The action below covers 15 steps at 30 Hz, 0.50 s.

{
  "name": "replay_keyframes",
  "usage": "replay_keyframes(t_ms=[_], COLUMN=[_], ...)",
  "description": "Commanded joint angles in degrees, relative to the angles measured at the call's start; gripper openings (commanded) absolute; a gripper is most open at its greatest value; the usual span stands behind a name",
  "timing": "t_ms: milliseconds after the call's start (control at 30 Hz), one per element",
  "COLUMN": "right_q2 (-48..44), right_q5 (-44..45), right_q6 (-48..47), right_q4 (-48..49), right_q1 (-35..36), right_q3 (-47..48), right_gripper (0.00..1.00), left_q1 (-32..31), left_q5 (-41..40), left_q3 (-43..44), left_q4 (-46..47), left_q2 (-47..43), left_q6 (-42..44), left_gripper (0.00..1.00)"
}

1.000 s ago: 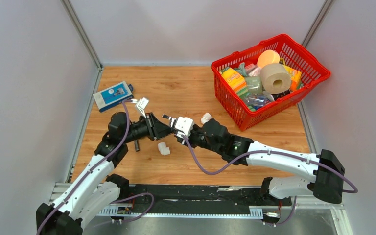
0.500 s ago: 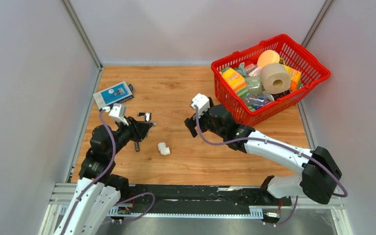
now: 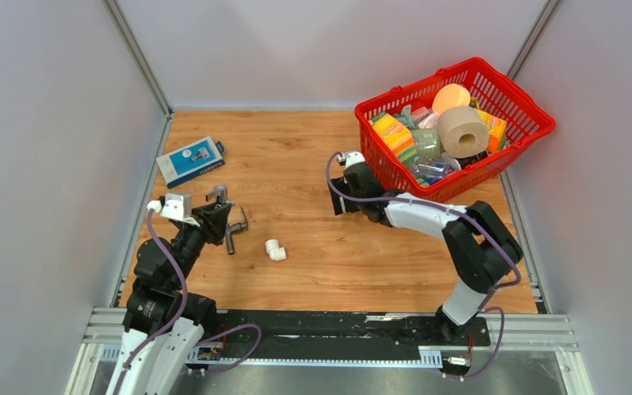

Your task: Install the water faucets

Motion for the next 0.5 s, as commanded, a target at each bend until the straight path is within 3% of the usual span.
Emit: replay_keyframes(t_ms=[0, 100, 367, 467], right_q2=[6.3, 10.1, 12.3, 11.0], right_q5=[5.1, 4.3, -2.8, -6.5], right_q6=[5.9, 6.1, 5.8, 2.3], right_q4=[-0.4, -1.3, -2.2, -3.0], right_q1=[-0.4, -0.5, 1.0, 3.6], right_q3=[4.9, 7.0, 8.0, 7.3], right_gripper=[0.76, 0.68, 0.35, 0.32], left_q1=[0.3, 0.2, 0.3, 0.2], left_q5=[-4.2, -6.2, -8.3, -8.0], left_q3=[1.3, 1.1, 0.9, 1.0], left_q4=[-0.2, -1.2, -1.6, -1.7], left_q2=[-1.8, -2.8, -3.9, -3.9], left_q6=[5.6, 5.9, 5.7, 5.6], left_gripper=[0.06, 0.0, 0.0, 0.0])
